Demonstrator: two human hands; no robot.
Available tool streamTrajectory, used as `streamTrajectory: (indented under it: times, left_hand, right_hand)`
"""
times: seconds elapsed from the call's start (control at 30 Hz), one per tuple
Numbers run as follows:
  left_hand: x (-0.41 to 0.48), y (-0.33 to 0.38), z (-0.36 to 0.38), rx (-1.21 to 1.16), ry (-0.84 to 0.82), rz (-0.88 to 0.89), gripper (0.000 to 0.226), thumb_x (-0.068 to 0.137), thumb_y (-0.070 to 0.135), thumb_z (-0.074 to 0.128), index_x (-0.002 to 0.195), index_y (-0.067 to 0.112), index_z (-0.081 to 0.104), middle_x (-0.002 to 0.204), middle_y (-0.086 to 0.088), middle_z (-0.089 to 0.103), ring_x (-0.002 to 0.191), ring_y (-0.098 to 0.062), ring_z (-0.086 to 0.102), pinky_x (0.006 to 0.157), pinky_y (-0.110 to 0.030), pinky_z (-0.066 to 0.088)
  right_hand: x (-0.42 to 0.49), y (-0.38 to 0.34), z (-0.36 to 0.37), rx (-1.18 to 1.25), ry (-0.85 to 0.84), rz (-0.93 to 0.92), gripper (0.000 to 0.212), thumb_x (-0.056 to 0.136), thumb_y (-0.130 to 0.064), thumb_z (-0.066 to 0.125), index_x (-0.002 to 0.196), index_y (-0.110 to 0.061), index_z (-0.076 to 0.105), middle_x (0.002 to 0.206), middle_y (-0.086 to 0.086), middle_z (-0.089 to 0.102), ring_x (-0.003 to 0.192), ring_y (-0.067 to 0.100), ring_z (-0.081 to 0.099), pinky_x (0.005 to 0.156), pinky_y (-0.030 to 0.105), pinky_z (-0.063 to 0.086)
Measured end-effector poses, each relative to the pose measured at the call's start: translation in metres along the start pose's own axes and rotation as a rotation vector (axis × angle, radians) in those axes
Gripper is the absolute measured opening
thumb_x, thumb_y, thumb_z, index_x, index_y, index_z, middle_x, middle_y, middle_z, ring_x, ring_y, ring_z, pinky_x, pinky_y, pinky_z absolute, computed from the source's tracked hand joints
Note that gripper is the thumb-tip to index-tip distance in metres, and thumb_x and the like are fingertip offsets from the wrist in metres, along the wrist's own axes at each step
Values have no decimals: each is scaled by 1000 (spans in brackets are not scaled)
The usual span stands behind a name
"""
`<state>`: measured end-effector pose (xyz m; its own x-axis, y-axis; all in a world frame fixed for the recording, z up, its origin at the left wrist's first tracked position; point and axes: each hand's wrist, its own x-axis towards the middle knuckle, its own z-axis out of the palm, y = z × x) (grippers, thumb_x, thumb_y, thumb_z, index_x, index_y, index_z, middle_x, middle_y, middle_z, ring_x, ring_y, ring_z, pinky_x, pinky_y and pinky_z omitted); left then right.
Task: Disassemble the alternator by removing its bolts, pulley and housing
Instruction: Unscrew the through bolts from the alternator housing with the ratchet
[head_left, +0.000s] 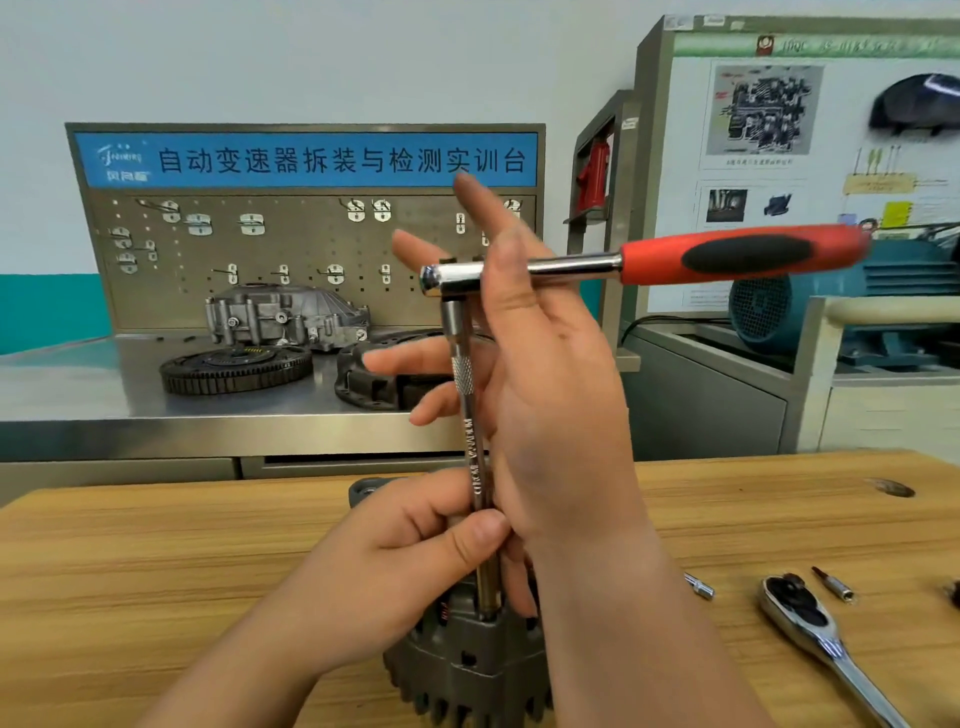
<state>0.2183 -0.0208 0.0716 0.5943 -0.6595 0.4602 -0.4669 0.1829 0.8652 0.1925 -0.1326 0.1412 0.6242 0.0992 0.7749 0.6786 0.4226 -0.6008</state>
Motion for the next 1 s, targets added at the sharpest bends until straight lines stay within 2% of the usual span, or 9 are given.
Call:
streamTrajectory:
  times: [0.1, 0.23, 0.37, 0.47, 0.57, 0.63, 0.73, 0.87, 1.0]
  left_hand:
    - [1, -2, 0, 39, 9, 13, 47, 86, 51, 62, 109, 10, 63, 98, -27, 65, 89, -18, 67, 82, -25, 54]
    - [0, -2, 0, 25, 27, 2, 51, 85, 53, 63, 106, 7, 63, 92, -28, 66, 85, -20, 68, 77, -26, 55]
    - [-1, 0, -1, 7, -6, -18, 48, 89, 50, 58, 104, 5, 64, 90, -18, 72, 84, -17, 70, 75, -21, 54]
    - [0, 1, 0, 10, -19, -21, 43, 89, 49, 59, 99, 8, 65, 83, -6, 73, 79, -13, 70, 72, -19, 53]
    - [0, 0, 0, -13, -15, -25, 39, 87, 49, 63, 97, 12, 67, 80, -4, 72, 76, -12, 69, 71, -20, 53]
    - [0, 1, 1, -8, -19, -19, 33, 87, 49, 63, 97, 17, 69, 81, -2, 72, 76, -10, 69, 72, -19, 53]
    - [1, 1, 1, 42, 5, -2, 42, 86, 50, 63, 103, 11, 65, 87, -15, 70, 83, -12, 69, 75, -19, 52]
    - [-1, 1, 1, 17, 17, 1, 45, 84, 51, 65, 104, 11, 66, 90, -18, 71, 82, -16, 69, 73, -22, 54]
    - [-1, 2, 2, -23, 10, -21, 49, 84, 52, 64, 103, 7, 64, 86, -19, 71, 82, -16, 69, 73, -22, 54]
  right_hand:
    - [1, -2, 0, -61, -4, -110, 31, 97, -26, 44, 122, -37, 59, 130, 3, 61, 74, 17, 70, 47, 18, 50]
    - [0, -1, 1, 70, 21, -16, 26, 96, -37, 42, 116, -36, 59, 132, 2, 61, 69, 18, 70, 44, 19, 49]
    - [2, -2, -7, 239, 56, 185, 52, 89, -54, 32, 121, -21, 55, 105, 2, 74, 55, 19, 67, 39, 18, 46]
    - [2, 0, -12, 239, 69, 245, 56, 94, -56, 25, 118, -16, 55, 94, 2, 75, 52, 16, 66, 38, 18, 44]
    - [1, 1, -8, 117, 94, 106, 45, 91, -52, 39, 121, -24, 58, 111, 3, 72, 62, 16, 68, 42, 18, 47]
    - [1, -1, -5, 21, 91, -27, 29, 97, -38, 45, 121, -32, 60, 122, 4, 66, 69, 16, 69, 45, 18, 48]
    - [1, -3, -2, -40, 63, -149, 28, 97, -21, 47, 122, -26, 60, 122, -4, 65, 75, 17, 69, 45, 17, 49]
    - [0, -2, 2, 63, 32, -43, 33, 97, -34, 40, 124, -32, 59, 131, 1, 61, 68, 18, 70, 43, 20, 48]
    - [1, -1, -4, 177, 23, 122, 50, 92, -54, 33, 124, -21, 53, 110, 4, 72, 57, 19, 68, 40, 19, 47]
